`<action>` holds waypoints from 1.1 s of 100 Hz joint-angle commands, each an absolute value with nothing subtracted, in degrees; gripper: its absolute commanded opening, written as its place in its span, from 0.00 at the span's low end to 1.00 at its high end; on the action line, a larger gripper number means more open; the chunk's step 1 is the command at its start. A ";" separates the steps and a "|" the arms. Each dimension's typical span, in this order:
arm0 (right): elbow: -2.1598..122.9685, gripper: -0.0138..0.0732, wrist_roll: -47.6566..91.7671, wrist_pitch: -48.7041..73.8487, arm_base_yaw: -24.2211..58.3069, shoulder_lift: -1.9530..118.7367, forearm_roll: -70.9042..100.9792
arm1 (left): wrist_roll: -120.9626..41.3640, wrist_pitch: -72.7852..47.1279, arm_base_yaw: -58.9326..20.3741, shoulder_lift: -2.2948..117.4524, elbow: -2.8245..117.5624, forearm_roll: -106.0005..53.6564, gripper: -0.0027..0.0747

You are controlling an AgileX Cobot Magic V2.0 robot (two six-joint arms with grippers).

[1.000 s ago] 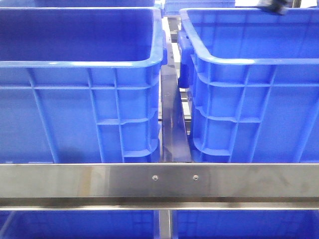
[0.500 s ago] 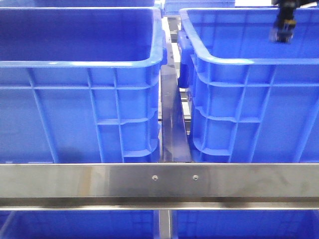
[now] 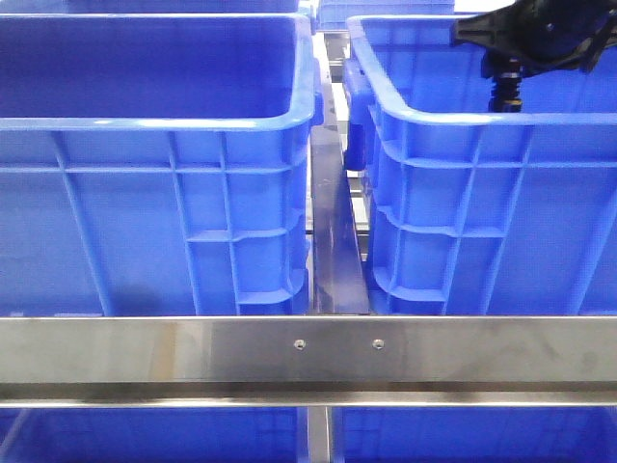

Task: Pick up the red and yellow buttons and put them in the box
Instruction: 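Lower the red button into the bin and open the right gripper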

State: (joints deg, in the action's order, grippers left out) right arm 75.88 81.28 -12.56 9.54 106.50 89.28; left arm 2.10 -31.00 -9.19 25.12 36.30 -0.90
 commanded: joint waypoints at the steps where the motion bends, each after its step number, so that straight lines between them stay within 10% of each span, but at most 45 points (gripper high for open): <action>1: 78.69 0.34 81.81 -12.35 9.38 104.96 87.51 | 2.45 -26.35 -9.04 25.46 37.89 -0.99 0.01; 58: 79.05 0.37 81.56 -11.43 9.38 109.53 88.48 | 2.45 -26.35 -9.04 25.46 37.89 -0.99 0.01; 89: 79.05 0.83 81.56 -11.83 9.38 109.53 90.84 | 2.45 -26.35 -9.04 25.46 37.89 -0.99 0.01; 110: 79.05 0.86 81.61 -11.82 9.38 108.34 91.33 | 2.45 -26.35 -9.04 25.46 37.89 -0.99 0.01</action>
State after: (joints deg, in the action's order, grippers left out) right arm 77.63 81.22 -11.72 9.54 112.81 91.36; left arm 2.10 -31.00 -9.19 24.99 36.30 -0.90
